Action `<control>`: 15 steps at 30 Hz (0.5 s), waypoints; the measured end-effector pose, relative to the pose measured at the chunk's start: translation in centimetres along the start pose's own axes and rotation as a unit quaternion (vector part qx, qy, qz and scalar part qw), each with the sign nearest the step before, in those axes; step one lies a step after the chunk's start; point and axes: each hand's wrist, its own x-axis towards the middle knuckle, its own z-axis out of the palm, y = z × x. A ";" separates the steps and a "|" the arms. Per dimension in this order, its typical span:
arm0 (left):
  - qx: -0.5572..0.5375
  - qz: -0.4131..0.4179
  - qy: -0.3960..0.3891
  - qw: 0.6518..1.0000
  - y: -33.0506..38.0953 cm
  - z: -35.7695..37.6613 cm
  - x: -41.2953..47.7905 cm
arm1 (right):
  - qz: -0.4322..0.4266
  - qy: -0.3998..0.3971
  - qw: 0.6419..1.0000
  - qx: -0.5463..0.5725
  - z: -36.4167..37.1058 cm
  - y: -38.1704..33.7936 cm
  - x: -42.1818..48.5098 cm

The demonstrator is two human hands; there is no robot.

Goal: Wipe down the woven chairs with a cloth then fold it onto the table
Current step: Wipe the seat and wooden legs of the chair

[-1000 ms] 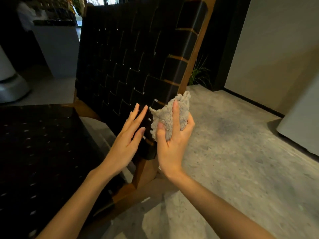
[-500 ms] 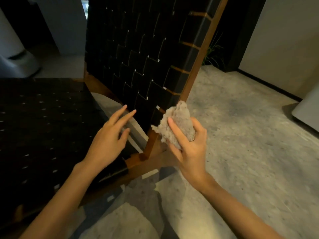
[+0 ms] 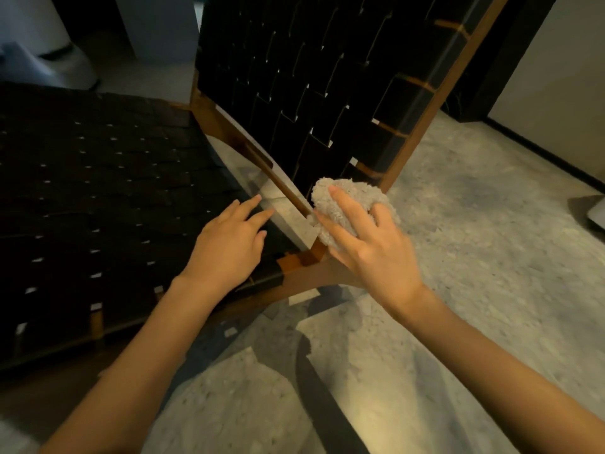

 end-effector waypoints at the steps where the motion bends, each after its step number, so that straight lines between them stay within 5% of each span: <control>1: 0.007 0.002 0.001 1.000 0.2 -0.1 -0.1 | -0.013 -0.025 1.000 0.008 0.2 -0.8 -0.5; 6: 0.009 -0.031 0.005 0.999 0.6 -0.7 -0.9 | 0.094 -0.088 0.982 0.140 1.1 -5.9 -2.2; 10: 0.010 -0.037 0.009 0.999 1.0 -0.8 -1.0 | 0.200 -0.056 0.907 0.365 1.0 -6.7 -2.0; 13: 0.006 -0.043 0.011 0.999 0.9 -0.8 -1.1 | 0.197 -0.044 0.863 0.464 0.5 -7.0 -2.3; 15: 0.005 -0.035 0.009 0.999 0.9 -0.9 -1.2 | 0.168 -0.026 0.875 0.454 0.3 -6.2 -3.3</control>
